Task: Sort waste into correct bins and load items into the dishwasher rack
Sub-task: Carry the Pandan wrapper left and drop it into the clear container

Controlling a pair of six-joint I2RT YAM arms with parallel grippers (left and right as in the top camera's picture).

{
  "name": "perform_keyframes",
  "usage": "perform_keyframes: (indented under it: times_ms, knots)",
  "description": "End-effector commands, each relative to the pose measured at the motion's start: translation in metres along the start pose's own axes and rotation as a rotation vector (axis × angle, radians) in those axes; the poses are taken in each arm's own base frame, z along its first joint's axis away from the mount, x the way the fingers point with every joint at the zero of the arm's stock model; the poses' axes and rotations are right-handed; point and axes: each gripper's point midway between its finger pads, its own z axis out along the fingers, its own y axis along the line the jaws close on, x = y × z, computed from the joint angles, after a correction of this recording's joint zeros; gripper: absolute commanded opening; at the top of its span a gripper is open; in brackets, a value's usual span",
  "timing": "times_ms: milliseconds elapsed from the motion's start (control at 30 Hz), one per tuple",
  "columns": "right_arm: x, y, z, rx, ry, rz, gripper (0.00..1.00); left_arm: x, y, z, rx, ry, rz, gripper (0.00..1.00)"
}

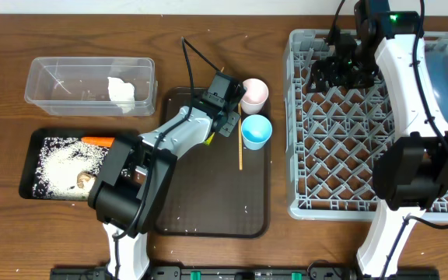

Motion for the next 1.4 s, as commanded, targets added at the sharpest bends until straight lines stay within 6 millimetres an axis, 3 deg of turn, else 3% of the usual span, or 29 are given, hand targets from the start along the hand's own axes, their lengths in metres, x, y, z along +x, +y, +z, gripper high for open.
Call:
perform_keyframes:
  times_ms: [0,233,367,500,667,800,867,933,1000,1033,1067,1167,1367]
  knots:
    - [-0.002,0.006,-0.014,0.003,-0.034,-0.041,0.9,-0.013,0.007,-0.027,-0.016,-0.044,-0.013,0.06]
    - [-0.002,0.006,-0.014,0.003,-0.034,-0.041,0.9,-0.052,0.029,-0.119,-0.05,-0.232,-0.056,0.06]
    - [-0.002,0.007,-0.014,0.003,-0.034,-0.04,0.9,-0.063,0.056,-0.154,-0.128,-0.313,-0.096,0.06]
    - [-0.002,0.007,-0.014,0.003,-0.034,-0.041,0.9,-0.059,0.102,-0.16,-0.261,-0.32,-0.166,0.06]
    - [-0.004,0.007,-0.014,0.003,-0.041,-0.043,0.9,-0.054,0.175,-0.153,-0.378,-0.365,-0.295,0.06]
    - [-0.004,0.007,-0.014,0.003,-0.04,-0.043,0.9,-0.037,0.234,-0.143,-0.452,-0.391,-0.441,0.06]
    - [-0.004,0.007,-0.014,0.003,-0.041,-0.043,0.9,-0.027,0.254,-0.135,-0.463,-0.39,-0.474,0.06]
    - [-0.004,0.007,-0.014,0.004,-0.042,-0.044,0.91,-0.02,0.263,-0.124,-0.443,-0.384,-0.49,0.17]
    - [-0.004,0.007,-0.014,0.004,-0.042,-0.044,0.9,-0.015,0.265,-0.116,-0.418,-0.372,-0.498,0.6]
    - [-0.004,0.007,-0.014,0.004,-0.042,-0.043,0.91,-0.013,0.266,-0.114,-0.415,-0.367,-0.5,0.75]
    - [-0.004,0.007,-0.014,0.003,-0.042,-0.043,0.91,-0.012,0.267,-0.113,-0.416,-0.365,-0.501,0.83]
    - [-0.004,0.007,-0.014,0.003,-0.041,-0.044,0.9,-0.014,0.268,-0.115,-0.418,-0.373,-0.497,0.9]
    - [-0.003,0.009,-0.013,0.002,-0.038,-0.047,0.91,-0.02,0.256,-0.122,-0.391,-0.377,-0.48,0.91]
